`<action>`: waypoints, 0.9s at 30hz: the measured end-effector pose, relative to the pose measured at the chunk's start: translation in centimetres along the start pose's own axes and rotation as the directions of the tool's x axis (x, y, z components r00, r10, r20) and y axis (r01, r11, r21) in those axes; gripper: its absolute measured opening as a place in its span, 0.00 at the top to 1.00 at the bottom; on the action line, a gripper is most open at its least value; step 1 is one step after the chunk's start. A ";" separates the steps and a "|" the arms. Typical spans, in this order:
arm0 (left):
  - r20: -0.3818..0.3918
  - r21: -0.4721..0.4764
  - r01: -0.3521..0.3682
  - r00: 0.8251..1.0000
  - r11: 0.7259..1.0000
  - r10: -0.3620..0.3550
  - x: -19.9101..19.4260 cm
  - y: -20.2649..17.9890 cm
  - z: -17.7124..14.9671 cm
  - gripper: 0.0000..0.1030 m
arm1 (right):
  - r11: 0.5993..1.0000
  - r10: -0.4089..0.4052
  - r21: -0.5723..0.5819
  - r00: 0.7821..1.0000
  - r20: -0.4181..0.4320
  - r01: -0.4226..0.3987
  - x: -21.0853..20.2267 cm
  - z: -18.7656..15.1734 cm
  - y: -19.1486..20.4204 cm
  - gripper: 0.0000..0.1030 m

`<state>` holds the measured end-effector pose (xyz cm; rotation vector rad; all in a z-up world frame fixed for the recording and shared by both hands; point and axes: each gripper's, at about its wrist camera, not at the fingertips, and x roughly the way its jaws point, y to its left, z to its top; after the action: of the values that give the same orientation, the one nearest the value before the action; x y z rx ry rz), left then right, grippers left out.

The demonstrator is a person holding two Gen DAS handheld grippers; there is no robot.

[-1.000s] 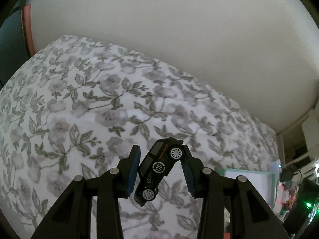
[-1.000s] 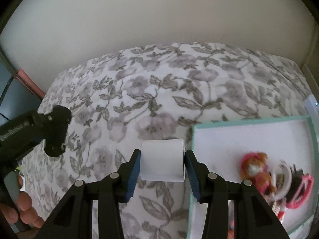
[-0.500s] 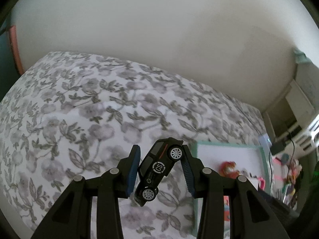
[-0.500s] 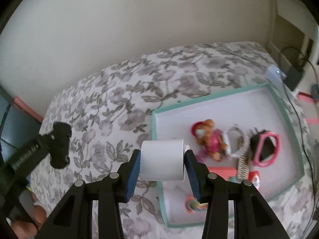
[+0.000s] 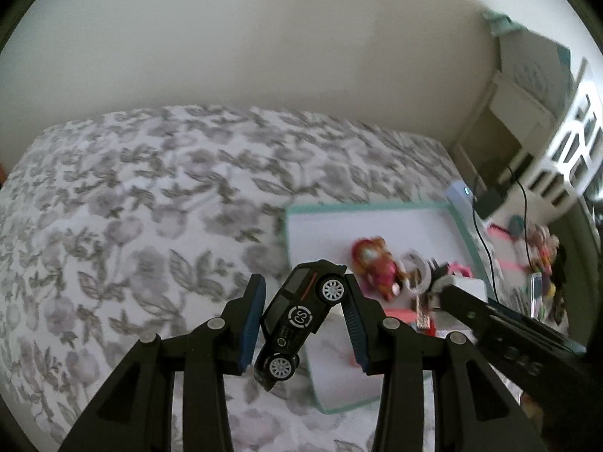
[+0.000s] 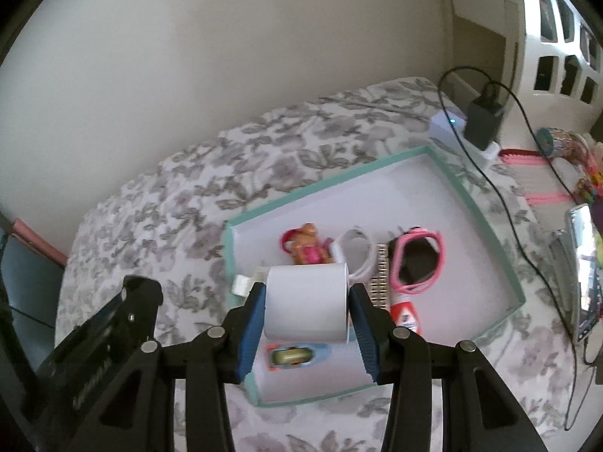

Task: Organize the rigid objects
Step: 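Lift and carry the toy car with the left gripper while the right gripper carries the charger over the tray, then lower and release the toy car with the left gripper while the right gripper drops the charger in the tray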

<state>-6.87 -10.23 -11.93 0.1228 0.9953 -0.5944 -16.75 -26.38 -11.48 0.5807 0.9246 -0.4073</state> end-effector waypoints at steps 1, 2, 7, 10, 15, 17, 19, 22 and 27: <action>-0.016 0.006 0.012 1.000 1.000 -0.011 0.5 -0.4 -0.2 0.59 | 1.000 -0.020 0.003 1.000 -0.021 0.020 0.6 -0.1 -0.4 0.54; -0.028 0.005 0.022 0.999 1.000 -0.022 0.8 -0.6 -0.3 0.59 | 1.000 -0.030 0.007 0.999 -0.037 0.030 1.0 -0.1 -0.6 0.54; -0.104 -0.001 0.056 0.993 0.998 -0.056 2.8 -1.3 -1.2 0.59 | 0.999 -0.037 0.022 0.995 -0.089 0.039 2.3 -0.2 -1.7 0.54; -0.133 0.003 0.056 0.990 0.998 -0.055 3.6 -1.6 -1.6 0.59 | 0.998 -0.054 0.015 0.994 -0.099 0.056 2.7 -0.2 -1.9 0.54; -0.168 -0.022 0.096 0.981 0.995 -0.098 4.5 -1.8 -2.0 0.59 | 0.995 -0.100 -0.003 0.988 -0.120 0.100 3.5 -0.3 -2.0 0.54; -0.176 -0.022 0.097 0.979 0.995 -0.099 4.9 -1.9 -2.1 0.59 | 0.991 -0.130 -0.015 0.984 -0.122 0.130 3.8 -0.4 -2.1 0.54; -0.186 -0.030 0.101 0.977 0.994 -0.105 5.3 -1.9 -2.2 0.59 | 0.990 -0.140 -0.015 0.981 -0.132 0.140 4.1 -0.4 -2.3 0.54; -0.200 -0.043 0.107 0.973 0.993 -0.114 5.8 -1.8 -2.3 0.59 | 0.990 -0.143 -0.011 0.978 -0.152 0.143 4.6 -0.5 -2.6 0.54; -0.210 -0.044 0.117 0.970 0.992 -0.123 6.2 -2.0 -2.5 0.59 | 0.989 -0.145 -0.015 0.976 -0.165 0.144 4.9 -0.6 -2.6 0.54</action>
<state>-7.30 -13.56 -18.00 0.1001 1.2256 -0.6862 -15.89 -28.40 -16.58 0.5525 1.1315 -0.4936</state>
